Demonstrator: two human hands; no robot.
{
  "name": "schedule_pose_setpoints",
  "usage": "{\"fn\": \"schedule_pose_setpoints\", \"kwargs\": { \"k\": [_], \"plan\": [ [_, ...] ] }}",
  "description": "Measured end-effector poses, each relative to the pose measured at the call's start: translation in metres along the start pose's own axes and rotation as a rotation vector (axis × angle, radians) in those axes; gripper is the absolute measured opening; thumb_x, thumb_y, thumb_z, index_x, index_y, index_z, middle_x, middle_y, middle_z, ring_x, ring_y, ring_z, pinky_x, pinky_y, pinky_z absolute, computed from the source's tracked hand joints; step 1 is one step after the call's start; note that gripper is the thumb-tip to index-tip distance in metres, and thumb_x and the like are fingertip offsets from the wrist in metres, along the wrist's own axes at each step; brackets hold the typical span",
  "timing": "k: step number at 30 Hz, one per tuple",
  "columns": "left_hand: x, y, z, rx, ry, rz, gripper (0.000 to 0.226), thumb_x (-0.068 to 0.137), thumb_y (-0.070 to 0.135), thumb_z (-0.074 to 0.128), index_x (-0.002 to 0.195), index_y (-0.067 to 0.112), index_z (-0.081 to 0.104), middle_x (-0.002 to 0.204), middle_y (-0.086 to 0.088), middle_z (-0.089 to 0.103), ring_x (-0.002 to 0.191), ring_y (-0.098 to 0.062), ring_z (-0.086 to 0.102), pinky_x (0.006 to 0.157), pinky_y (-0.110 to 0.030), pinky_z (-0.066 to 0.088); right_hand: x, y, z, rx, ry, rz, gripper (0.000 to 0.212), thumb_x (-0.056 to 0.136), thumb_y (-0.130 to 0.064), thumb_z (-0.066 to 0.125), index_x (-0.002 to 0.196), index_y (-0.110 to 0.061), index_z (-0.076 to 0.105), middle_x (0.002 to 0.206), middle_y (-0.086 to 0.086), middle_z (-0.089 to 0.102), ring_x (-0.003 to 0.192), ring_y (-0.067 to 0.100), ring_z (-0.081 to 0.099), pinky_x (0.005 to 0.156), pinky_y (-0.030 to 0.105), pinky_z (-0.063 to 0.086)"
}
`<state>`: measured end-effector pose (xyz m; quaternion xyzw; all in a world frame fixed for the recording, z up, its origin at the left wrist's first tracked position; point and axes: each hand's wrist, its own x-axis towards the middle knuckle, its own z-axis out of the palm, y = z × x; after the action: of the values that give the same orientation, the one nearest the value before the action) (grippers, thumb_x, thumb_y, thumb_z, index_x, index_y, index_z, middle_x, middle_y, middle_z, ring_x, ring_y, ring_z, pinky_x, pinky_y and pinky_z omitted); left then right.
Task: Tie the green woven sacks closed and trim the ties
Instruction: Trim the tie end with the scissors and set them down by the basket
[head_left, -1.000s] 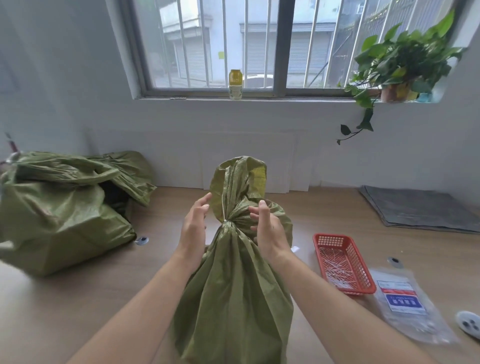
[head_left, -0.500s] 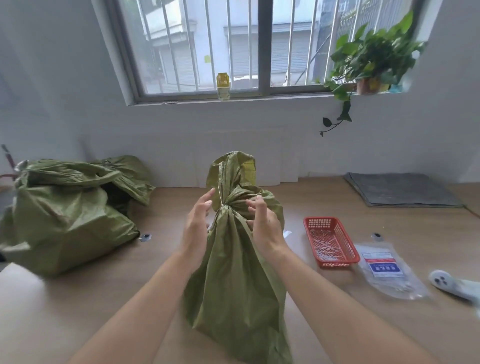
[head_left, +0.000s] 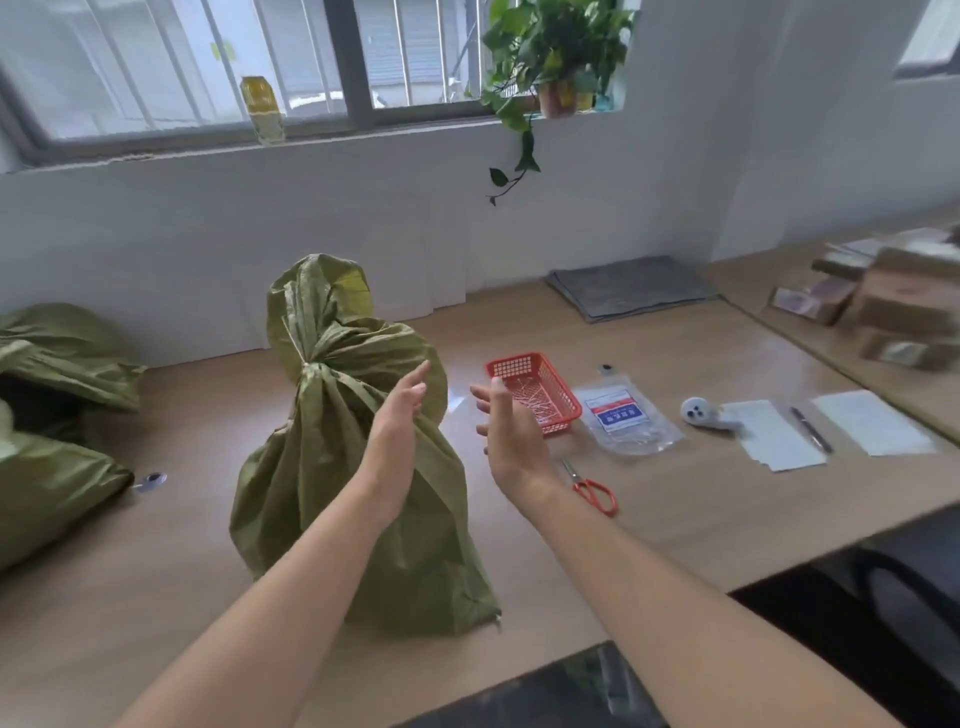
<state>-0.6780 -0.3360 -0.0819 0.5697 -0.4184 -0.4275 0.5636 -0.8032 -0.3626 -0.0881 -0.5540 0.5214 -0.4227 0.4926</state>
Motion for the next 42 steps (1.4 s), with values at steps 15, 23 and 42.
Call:
{"fn": "schedule_pose_setpoints", "kwargs": {
  "k": [15,23,42],
  "plan": [
    [0.050,-0.070,0.170,0.038,0.011,-0.184,0.062,0.082,0.047,0.042,0.141,0.036,0.057,0.142,0.006,0.055,0.136,-0.019,0.046,0.113,-0.042,0.036,0.092,0.109,-0.136,-0.021,0.025,0.081,0.067,0.092,-0.062,0.028,0.105,-0.011,0.069,0.106,0.007,0.073,0.103,0.024,0.067,0.096,0.054,0.053],
    [0.074,-0.112,0.209,0.060,0.057,-0.322,0.060,0.076,0.049,0.040,0.133,0.039,0.057,0.144,0.000,0.054,0.135,-0.021,0.047,0.113,-0.043,0.036,0.128,0.175,-0.169,-0.163,-0.061,0.258,0.026,0.100,-0.037,0.051,0.101,-0.019,0.070,0.093,-0.002,0.071,0.094,0.021,0.064,0.089,0.038,0.051],
    [0.164,-0.255,0.222,0.146,-0.076,-0.610,0.070,0.078,0.050,0.040,0.144,0.031,0.054,0.148,-0.002,0.052,0.137,-0.021,0.044,0.115,-0.045,0.035,0.209,0.326,-0.143,-0.483,-0.027,0.544,0.011,0.087,-0.019,0.072,0.098,-0.022,0.070,0.109,0.002,0.074,0.104,0.023,0.068,0.087,0.029,0.050]
  ]
}}
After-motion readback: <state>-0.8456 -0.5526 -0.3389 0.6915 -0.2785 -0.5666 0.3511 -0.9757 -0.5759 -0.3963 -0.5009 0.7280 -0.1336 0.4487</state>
